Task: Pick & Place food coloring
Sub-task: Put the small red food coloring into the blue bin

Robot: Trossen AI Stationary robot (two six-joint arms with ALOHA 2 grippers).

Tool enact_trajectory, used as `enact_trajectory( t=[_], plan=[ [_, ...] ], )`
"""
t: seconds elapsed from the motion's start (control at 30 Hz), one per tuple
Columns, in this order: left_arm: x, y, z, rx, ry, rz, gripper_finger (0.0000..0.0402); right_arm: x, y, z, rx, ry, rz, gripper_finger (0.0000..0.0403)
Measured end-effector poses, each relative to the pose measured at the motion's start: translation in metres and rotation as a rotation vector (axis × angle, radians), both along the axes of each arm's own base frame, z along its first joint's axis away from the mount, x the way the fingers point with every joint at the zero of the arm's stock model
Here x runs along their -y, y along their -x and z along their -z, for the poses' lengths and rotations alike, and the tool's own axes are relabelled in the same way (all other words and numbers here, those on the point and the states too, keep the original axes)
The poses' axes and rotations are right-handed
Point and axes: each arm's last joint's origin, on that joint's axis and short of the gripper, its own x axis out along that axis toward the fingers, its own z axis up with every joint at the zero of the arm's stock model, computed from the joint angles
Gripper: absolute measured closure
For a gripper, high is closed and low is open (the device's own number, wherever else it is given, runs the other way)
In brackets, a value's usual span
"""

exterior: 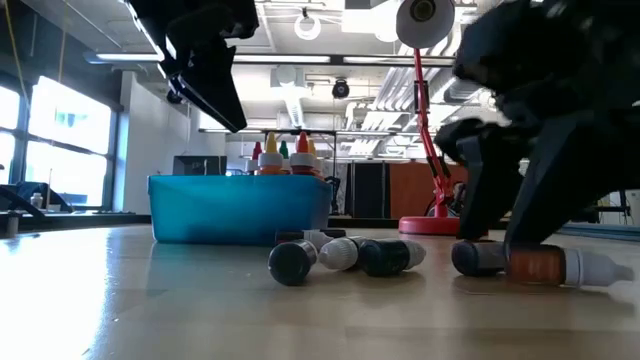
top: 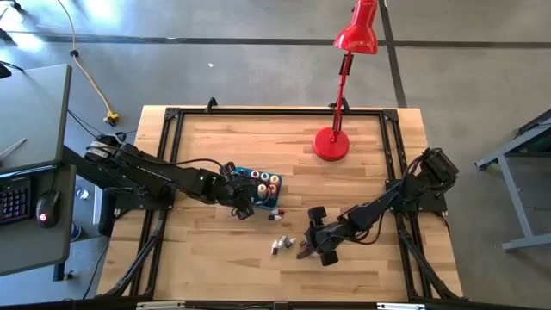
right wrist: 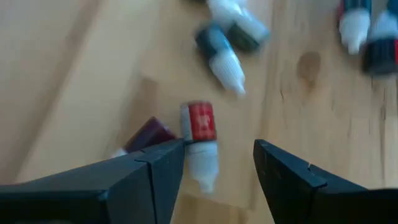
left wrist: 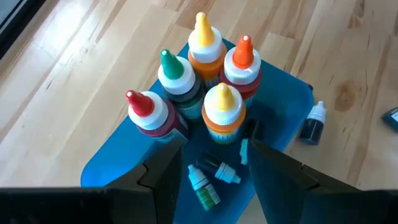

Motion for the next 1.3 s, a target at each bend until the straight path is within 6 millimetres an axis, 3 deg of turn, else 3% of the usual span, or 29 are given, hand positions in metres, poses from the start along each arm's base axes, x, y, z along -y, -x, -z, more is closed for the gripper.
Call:
enact_trajectory(
  t=[0.4, 0.9, 1.07, 1.2, 1.3],
  plan=[
    [0.0, 0.0, 0.0, -0.005, -0.004, -0.001, 0.0227, 0.016, -0.01, 0.013, -0.053, 0.009, -0.038, 0.022],
    [-0.001, 0.002, -0.003, -0.049, -0.017, 0.01, 0.0227, 0.03, -0.019, 0.012, -0.038, -0.023, -0.113, 0.0329],
    [-0.003, 0.009, -0.038, -0.159, -0.045, 0.004, 0.0227, 0.033, -0.041, -0.006, 0.084, 0.002, -0.081, 0.0336],
    [-0.005, 0.018, -0.081, -0.193, -0.049, -0.029, 0.0227, 0.034, -0.073, -0.048, 0.268, 0.086, -0.042, 0.0319],
    [-0.008, 0.024, -0.114, -0.149, -0.077, -0.074, 0.0227, 0.047, -0.097, -0.085, 0.402, 0.206, 0.085, 0.0315]
  ],
)
